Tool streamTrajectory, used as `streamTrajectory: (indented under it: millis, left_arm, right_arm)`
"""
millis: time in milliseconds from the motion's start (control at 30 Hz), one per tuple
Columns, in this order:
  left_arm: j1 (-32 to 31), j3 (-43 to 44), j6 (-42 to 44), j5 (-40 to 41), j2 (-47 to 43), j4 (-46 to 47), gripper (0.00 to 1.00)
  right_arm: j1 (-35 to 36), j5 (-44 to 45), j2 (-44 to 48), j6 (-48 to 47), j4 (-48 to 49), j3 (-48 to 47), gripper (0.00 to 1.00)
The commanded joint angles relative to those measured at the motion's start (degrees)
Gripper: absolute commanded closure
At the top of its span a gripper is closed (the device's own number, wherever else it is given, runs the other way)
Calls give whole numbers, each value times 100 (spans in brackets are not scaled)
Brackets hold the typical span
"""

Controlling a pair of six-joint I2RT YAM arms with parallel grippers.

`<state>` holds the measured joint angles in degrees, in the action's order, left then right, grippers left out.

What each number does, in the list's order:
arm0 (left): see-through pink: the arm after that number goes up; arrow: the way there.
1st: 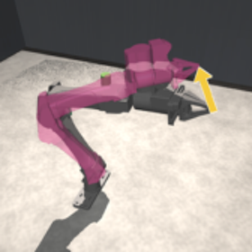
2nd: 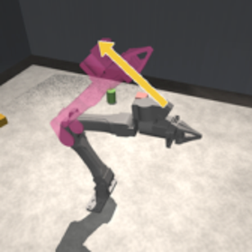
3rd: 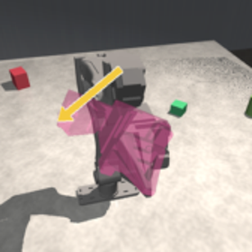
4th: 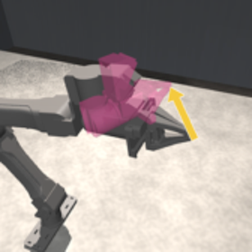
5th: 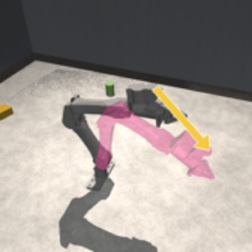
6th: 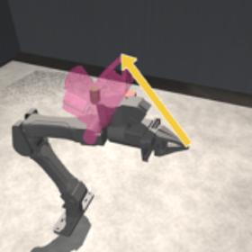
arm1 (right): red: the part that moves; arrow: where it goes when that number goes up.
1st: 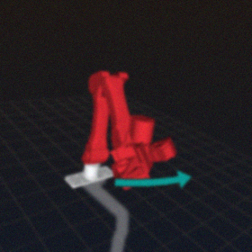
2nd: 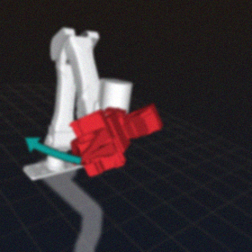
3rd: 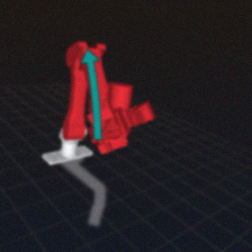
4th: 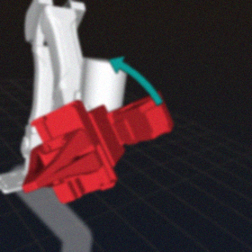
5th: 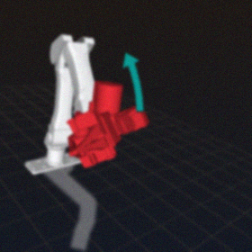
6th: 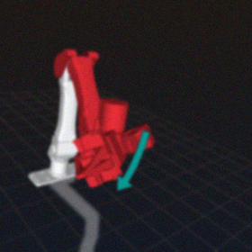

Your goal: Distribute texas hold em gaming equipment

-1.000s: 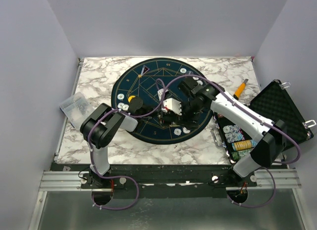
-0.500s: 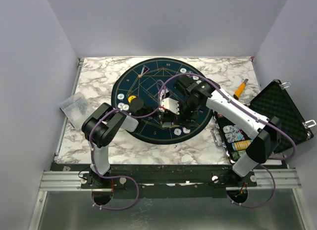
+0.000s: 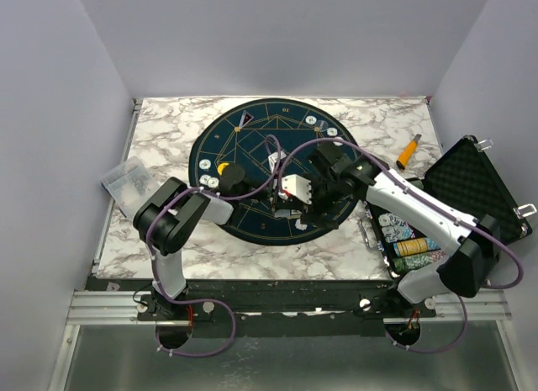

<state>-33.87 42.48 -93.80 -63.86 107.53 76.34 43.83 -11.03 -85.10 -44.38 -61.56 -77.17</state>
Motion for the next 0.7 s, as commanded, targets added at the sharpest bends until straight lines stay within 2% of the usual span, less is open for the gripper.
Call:
streamTrajectory:
  millis: [0,167,233,533,667]
  left_arm:
    - [-17,-117,988,22,-520,-1018,100]
    - [-45,-32,1552,52,-750,-2038,100]
    - [-71,-43,1810,123,-881,-2462,100]
    - [-217,-3,2168,266,-1102,-3097,100]
    - [-227,54,2314,325,-1127,-3432,100]
  right_arm:
    - [45,-265,490,171,740,395,11]
    - [40,-373,630,189,1004,457,0]
    - [46,-482,694,157,1127,509,0]
    - [68,-1086,556,235,1677,766,0]
    - [159,-1188,346,274,1733,747,5]
